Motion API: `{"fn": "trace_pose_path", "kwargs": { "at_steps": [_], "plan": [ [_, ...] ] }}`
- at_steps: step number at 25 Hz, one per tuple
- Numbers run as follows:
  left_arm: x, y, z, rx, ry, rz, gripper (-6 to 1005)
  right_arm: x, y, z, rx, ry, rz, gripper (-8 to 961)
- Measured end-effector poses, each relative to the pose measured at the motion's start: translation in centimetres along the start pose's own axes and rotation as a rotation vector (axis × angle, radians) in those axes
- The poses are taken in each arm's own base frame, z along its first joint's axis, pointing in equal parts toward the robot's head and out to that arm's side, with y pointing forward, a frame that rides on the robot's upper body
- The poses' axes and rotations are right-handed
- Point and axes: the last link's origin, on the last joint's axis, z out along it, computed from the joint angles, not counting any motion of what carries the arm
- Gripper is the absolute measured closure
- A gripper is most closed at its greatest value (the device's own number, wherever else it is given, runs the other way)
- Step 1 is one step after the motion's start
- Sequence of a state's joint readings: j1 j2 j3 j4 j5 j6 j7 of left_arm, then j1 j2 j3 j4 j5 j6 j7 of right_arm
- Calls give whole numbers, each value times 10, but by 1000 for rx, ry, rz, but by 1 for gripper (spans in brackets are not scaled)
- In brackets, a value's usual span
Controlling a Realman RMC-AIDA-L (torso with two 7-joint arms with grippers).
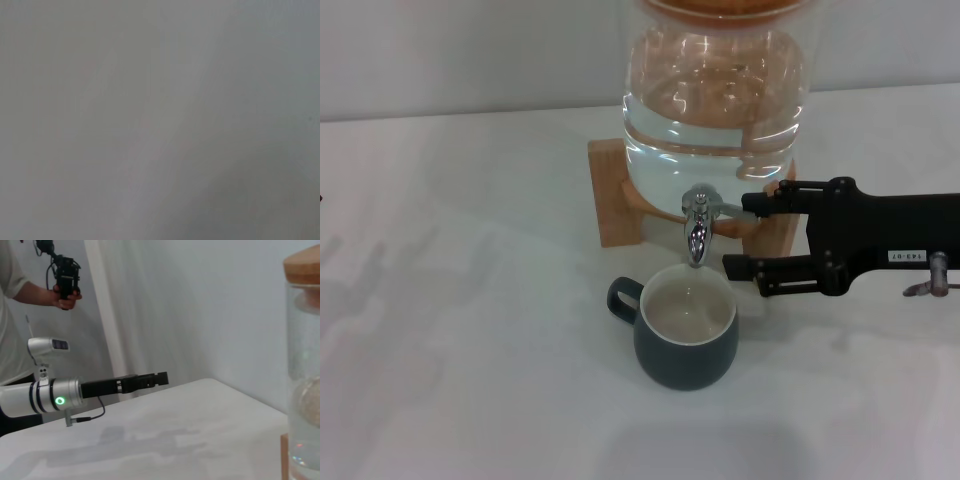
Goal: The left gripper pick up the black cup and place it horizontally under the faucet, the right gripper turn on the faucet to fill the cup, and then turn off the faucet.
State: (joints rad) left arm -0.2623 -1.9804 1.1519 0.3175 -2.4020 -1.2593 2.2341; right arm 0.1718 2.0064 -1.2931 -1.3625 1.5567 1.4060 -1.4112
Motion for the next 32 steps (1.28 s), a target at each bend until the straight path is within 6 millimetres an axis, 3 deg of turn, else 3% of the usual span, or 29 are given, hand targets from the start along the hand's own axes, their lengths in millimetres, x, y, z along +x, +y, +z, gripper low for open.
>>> {"fn": "trace_pose_path", "kwargs": {
  "at_steps": [15, 25, 32],
  "plan": [
    [1, 1, 2, -4, 3, 10, 355, 1, 7, 2, -42, 0, 3, 172],
    [1, 1, 2, -5, 3, 13, 357, -2, 6, -15, 55, -32, 10, 173],
    [4, -1, 4, -8, 4, 20, 356, -1, 8, -11, 88, -22, 46, 174]
  ]
}}
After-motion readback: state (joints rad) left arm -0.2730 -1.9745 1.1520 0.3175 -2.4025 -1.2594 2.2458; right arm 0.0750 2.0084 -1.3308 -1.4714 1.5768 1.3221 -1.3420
